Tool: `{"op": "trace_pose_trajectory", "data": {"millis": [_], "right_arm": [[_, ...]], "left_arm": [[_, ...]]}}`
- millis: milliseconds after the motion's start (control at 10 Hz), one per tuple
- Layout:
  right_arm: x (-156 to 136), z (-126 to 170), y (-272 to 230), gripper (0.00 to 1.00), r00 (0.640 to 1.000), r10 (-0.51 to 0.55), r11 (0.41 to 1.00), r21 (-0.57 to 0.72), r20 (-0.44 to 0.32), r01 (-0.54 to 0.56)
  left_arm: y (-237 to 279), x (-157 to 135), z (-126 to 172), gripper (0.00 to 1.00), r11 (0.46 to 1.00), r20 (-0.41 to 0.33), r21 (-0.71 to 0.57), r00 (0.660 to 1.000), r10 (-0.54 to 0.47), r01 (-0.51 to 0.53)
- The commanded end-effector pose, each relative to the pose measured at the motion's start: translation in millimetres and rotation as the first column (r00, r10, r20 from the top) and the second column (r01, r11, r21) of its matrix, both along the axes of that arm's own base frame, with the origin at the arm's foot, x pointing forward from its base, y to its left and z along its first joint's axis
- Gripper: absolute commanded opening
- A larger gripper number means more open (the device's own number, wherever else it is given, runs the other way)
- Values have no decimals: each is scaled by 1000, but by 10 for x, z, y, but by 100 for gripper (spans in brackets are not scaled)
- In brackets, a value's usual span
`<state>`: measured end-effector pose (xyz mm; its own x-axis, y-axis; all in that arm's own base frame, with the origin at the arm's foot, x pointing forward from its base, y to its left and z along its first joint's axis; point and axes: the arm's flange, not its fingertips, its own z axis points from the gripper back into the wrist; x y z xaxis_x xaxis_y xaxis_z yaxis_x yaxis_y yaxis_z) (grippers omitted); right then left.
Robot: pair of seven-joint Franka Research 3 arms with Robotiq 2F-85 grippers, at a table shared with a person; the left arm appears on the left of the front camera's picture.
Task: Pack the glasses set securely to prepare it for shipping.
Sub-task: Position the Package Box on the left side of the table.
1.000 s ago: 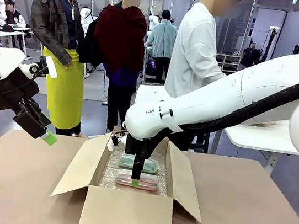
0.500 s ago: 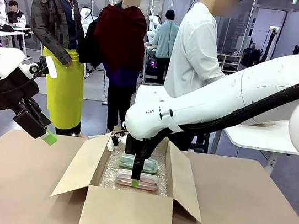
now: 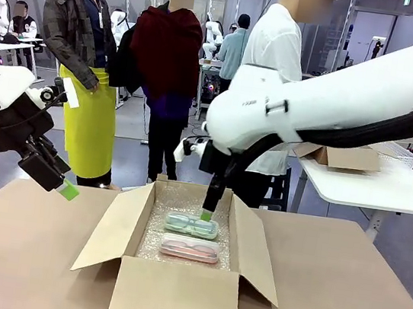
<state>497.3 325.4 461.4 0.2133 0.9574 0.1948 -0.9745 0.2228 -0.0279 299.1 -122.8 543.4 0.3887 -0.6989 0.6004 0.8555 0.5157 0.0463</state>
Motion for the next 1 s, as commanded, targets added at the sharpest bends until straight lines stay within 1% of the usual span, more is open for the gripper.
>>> {"op": "trace_pose_trajectory", "data": {"millis": [0,100,200,300,400,500,600,700,800,900], "right_arm": [[-303,3,-435,100,999,-31,993,118,19,28],[-455,111,-667,100,996,-80,980,188,35,72],[-649,198,-891,100,985,-162,965,217,56,146],[-892,269,-1166,100,962,-263,933,274,74,234],[-1108,321,-1393,100,938,-341,903,302,66,307],[-1289,387,-1615,100,907,-421,866,302,11,398],[-1415,482,-1793,100,878,-479,831,309,-23,462],[-1510,557,-1948,100,845,-533,790,339,-31,511],[-1583,594,-2101,100,817,-574,759,343,-50,554],[-1647,640,-2205,100,778,-626,732,309,-46,607]], "left_arm": [[5,0,-6,100,1000,3,-18,1000,-10,10],[5,0,-6,100,1000,3,-18,1000,-10,10],[5,0,-6,100,1000,3,-18,1000,-10,10],[5,0,-6,100,1000,3,-18,1000,-10,10],[5,0,-6,100,1000,3,-18,1000,-10,10],[5,0,-6,100,1000,3,-18,1000,-10,10],[5,0,-6,100,1000,3,-18,1000,-10,10],[5,0,-6,100,1000,3,-18,1000,-10,10],[5,0,-6,100,1000,3,-18,1000,-10,10],[5,0,-6,100,1000,3,-18,1000,-10,10]]}}
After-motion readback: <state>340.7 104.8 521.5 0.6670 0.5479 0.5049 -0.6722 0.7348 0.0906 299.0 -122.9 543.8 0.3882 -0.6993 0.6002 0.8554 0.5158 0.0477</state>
